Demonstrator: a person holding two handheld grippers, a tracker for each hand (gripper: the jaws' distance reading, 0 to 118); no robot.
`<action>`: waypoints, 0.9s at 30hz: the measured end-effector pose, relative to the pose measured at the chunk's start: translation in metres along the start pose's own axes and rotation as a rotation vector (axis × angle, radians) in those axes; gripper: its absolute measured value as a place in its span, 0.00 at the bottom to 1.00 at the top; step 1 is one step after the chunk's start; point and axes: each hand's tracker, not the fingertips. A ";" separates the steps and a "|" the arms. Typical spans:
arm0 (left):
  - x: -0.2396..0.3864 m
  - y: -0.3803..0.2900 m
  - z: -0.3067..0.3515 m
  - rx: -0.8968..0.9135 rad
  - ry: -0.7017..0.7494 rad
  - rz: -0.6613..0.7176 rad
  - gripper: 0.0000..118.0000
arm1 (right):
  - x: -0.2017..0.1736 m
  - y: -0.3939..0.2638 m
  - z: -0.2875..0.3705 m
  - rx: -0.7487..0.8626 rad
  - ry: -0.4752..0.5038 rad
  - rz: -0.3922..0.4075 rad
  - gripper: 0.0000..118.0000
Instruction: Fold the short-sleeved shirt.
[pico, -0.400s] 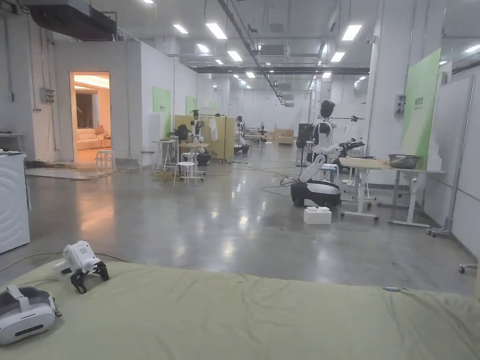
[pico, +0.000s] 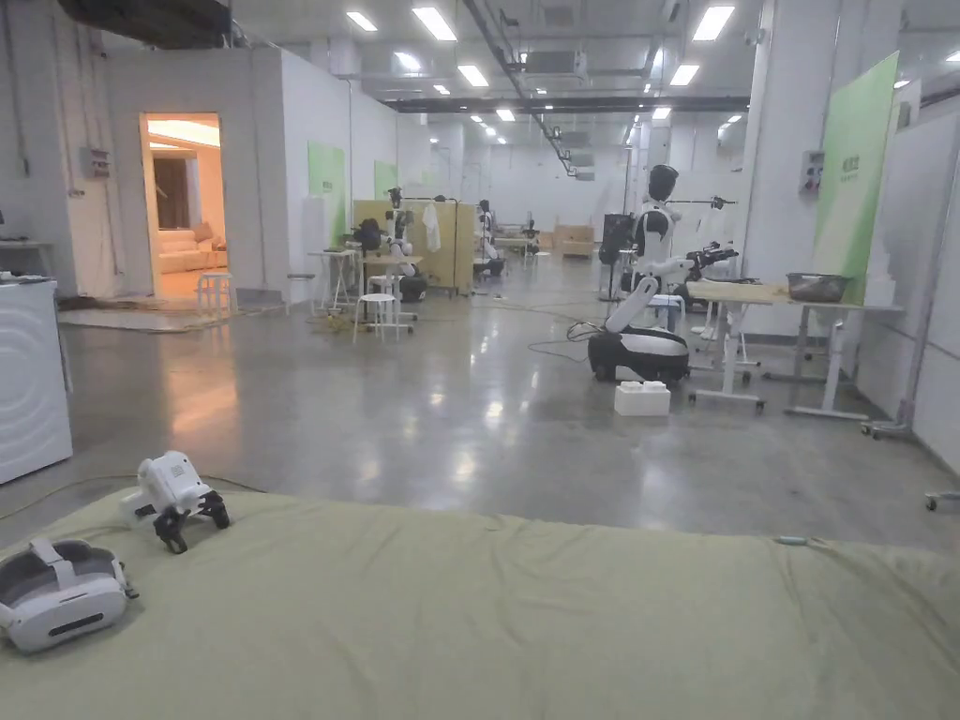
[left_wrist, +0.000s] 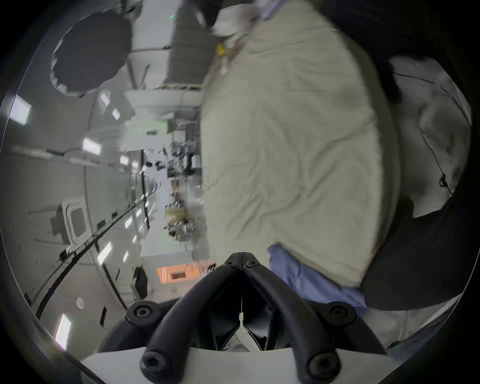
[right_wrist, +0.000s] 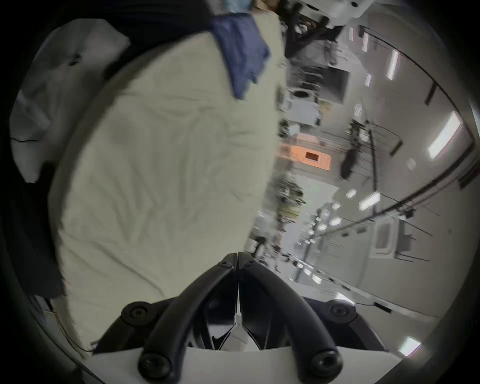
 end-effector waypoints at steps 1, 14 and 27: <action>-0.015 0.005 0.005 0.046 0.014 0.177 0.00 | 0.007 0.000 -0.002 -0.018 -0.035 -0.111 0.00; -0.148 -0.048 0.071 0.412 0.405 1.663 0.00 | 0.064 -0.086 0.038 0.166 -0.485 -1.991 0.00; -0.153 -0.041 0.065 0.376 0.383 1.645 0.00 | 0.071 -0.078 0.046 0.150 -0.474 -1.909 0.00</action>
